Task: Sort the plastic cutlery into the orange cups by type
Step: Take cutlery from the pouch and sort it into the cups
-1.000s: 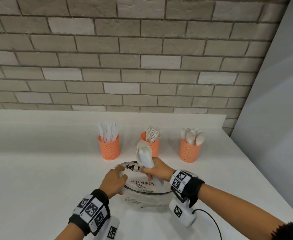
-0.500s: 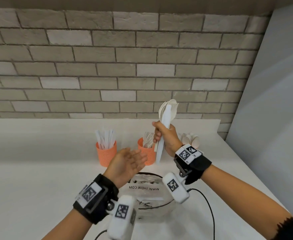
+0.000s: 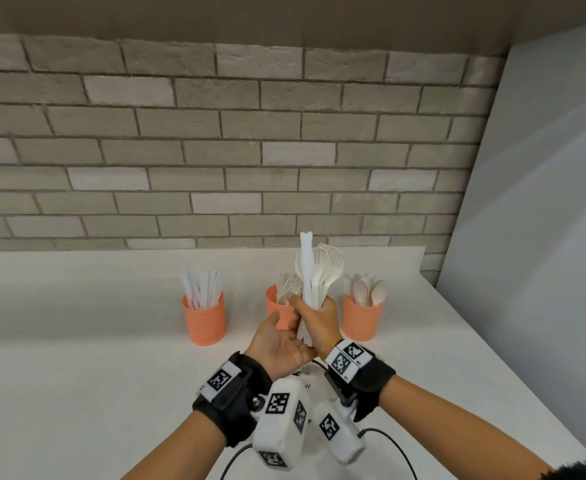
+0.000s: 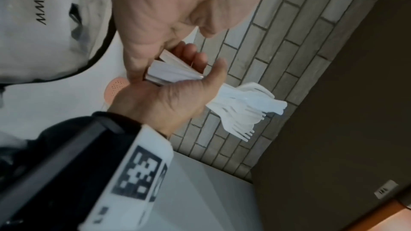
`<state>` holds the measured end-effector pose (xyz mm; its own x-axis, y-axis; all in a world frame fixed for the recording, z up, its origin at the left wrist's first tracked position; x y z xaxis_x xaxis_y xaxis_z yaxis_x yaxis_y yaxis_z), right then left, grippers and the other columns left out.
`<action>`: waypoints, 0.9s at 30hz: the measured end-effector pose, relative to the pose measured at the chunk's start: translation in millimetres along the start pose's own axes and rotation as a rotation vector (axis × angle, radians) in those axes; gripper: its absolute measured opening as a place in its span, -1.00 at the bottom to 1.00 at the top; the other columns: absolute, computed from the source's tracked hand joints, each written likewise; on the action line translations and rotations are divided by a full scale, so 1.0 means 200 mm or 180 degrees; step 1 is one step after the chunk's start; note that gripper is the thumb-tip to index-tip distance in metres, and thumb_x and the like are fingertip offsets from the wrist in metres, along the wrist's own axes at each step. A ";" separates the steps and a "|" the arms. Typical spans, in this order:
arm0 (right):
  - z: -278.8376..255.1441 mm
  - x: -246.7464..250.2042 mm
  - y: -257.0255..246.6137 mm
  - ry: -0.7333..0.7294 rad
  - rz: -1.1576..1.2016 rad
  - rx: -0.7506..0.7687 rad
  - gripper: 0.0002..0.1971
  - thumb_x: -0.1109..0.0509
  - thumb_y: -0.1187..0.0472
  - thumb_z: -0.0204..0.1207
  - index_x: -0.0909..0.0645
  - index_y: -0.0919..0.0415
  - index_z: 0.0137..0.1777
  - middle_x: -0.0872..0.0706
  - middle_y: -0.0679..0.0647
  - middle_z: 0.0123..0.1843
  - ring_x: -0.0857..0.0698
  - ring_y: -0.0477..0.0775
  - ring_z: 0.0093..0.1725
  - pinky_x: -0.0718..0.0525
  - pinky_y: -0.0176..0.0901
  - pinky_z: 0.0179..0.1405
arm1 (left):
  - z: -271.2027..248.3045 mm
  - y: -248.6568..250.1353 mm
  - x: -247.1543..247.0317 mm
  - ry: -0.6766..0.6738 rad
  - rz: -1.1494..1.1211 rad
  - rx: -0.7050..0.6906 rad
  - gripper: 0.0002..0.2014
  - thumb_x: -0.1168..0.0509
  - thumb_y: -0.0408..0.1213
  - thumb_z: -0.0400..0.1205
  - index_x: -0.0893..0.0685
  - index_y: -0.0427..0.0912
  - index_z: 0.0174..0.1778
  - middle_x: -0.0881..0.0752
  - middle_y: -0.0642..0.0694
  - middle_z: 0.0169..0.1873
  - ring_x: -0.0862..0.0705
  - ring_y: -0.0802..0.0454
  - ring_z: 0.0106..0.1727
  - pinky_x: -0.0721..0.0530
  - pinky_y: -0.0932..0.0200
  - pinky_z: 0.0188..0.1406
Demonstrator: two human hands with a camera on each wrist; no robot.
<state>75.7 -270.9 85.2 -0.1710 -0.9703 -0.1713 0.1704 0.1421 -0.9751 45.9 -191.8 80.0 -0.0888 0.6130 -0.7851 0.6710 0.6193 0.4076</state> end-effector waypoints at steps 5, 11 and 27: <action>0.03 0.03 0.04 0.0068 -0.0230 -0.0117 -0.71 -0.39 0.29 0.52 -0.48 0.16 -0.43 -0.49 -0.10 -0.74 -0.46 -0.22 -0.72 -0.48 -0.36 -0.61 | 0.05 0.01 0.05 0.0074 0.0626 -0.0019 -0.44 0.02 0.12 0.69 -0.57 -0.33 -0.20 -0.61 -0.37 0.09 -0.60 -0.25 0.15 -0.62 -0.16 0.16; 0.06 0.05 0.03 0.0066 -0.0582 -0.0155 -0.74 -0.37 0.35 0.49 -0.50 0.18 -0.42 -0.51 -0.02 -0.62 -0.45 -0.18 -0.74 -0.40 -0.36 -0.72 | 0.03 0.12 0.04 0.0371 0.2027 -0.0877 -0.80 -0.16 -0.21 0.68 -0.61 -0.25 -0.06 -0.63 -0.16 -0.17 -0.60 -0.03 -0.13 -0.58 0.13 -0.06; 0.09 0.07 0.14 0.0154 -0.1874 0.0095 -0.84 -0.44 0.21 0.35 -0.62 0.24 -0.09 -0.72 0.14 -0.25 -0.69 0.18 -0.24 -0.54 -0.14 -0.35 | 0.08 0.27 -0.09 0.1411 0.2966 -0.2422 -0.65 -0.47 -0.13 0.47 -0.53 -0.24 -0.01 -0.70 -0.15 -0.32 -0.67 0.02 -0.43 -0.72 0.16 -0.37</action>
<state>94.5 -284.5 57.8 -0.2889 -0.8740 0.3907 0.0604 -0.4239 -0.9037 95.4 -176.6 108.6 -0.1498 0.9835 0.1014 0.0369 -0.0969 0.9946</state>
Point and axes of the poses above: each hand's wrist, its own z-axis towards the middle knuckle, its own x-axis out of the back of the hand, y = z × x, the point moved 3 cm from there along z, towards the middle knuckle
